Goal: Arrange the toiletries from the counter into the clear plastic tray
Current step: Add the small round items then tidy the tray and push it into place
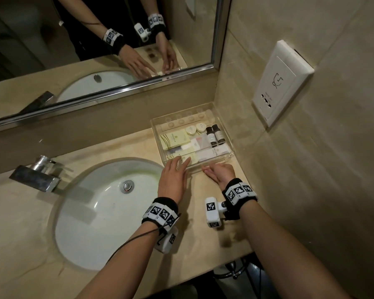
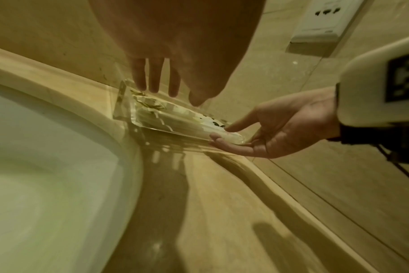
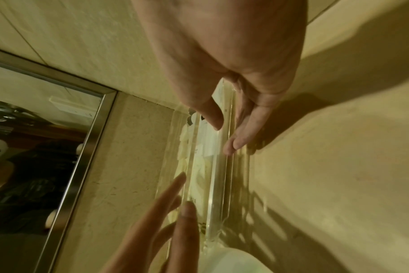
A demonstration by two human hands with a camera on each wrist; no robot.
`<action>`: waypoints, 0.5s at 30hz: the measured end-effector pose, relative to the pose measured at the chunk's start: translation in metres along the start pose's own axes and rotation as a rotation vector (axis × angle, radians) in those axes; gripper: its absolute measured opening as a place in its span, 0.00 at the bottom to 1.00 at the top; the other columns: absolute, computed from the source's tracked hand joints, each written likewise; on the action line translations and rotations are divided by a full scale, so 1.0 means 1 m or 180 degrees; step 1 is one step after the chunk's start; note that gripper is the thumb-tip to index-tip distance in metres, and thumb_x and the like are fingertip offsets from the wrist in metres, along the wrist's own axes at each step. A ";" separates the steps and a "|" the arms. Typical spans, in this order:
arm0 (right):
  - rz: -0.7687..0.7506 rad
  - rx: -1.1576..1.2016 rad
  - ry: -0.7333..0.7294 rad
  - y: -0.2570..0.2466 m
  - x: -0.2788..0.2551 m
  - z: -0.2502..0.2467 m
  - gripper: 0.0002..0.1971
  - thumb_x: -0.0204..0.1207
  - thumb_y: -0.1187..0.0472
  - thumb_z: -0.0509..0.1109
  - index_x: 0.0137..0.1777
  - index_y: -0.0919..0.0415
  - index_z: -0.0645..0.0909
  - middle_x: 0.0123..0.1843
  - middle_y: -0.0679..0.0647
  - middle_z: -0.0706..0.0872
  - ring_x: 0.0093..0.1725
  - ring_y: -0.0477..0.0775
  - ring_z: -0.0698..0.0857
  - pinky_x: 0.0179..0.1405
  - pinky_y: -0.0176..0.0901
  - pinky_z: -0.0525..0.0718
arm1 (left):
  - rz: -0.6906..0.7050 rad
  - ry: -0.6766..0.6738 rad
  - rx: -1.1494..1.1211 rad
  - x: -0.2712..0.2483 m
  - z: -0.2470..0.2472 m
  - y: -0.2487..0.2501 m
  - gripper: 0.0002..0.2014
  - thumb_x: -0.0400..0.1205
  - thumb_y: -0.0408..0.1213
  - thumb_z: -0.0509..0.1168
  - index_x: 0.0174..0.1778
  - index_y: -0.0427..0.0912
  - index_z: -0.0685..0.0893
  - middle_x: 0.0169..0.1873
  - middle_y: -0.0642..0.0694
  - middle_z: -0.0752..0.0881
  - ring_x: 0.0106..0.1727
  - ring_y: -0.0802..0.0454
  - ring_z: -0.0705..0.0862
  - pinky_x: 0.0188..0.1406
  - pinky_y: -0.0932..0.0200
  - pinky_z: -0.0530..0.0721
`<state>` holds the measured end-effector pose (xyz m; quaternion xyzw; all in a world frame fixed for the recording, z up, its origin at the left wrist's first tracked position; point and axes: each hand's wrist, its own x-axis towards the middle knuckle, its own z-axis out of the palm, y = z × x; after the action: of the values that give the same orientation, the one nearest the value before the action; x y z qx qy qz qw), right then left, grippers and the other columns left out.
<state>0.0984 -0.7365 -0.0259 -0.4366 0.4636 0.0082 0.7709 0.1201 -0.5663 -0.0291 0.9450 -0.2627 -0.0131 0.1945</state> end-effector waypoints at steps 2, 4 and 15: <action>0.0046 -0.0014 0.0059 -0.002 0.003 0.004 0.10 0.80 0.76 0.65 0.60 0.75 0.75 0.47 0.71 0.88 0.39 0.55 0.91 0.43 0.36 0.90 | -0.0198 0.0241 -0.0069 -0.005 -0.005 -0.002 0.17 0.84 0.39 0.59 0.70 0.45 0.77 0.67 0.41 0.78 0.69 0.41 0.75 0.67 0.47 0.77; 0.0071 0.0004 0.0085 -0.006 0.005 0.008 0.10 0.80 0.75 0.65 0.59 0.76 0.76 0.50 0.72 0.88 0.41 0.56 0.91 0.45 0.37 0.90 | -0.0561 0.0424 -0.0252 -0.010 -0.007 -0.005 0.13 0.84 0.40 0.59 0.63 0.41 0.78 0.60 0.42 0.79 0.60 0.43 0.76 0.59 0.50 0.79; 0.0117 -0.0292 0.0092 -0.016 0.013 0.018 0.08 0.77 0.74 0.67 0.54 0.76 0.83 0.53 0.67 0.89 0.50 0.56 0.90 0.60 0.49 0.88 | -0.3072 0.0018 -0.5098 0.013 -0.019 0.005 0.07 0.83 0.22 0.56 0.53 0.32 0.77 0.46 0.36 0.81 0.44 0.45 0.82 0.51 0.56 0.85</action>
<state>0.1250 -0.7388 -0.0210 -0.4630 0.4818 0.0373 0.7430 0.1315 -0.5703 -0.0083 0.5363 0.2458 -0.2673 0.7619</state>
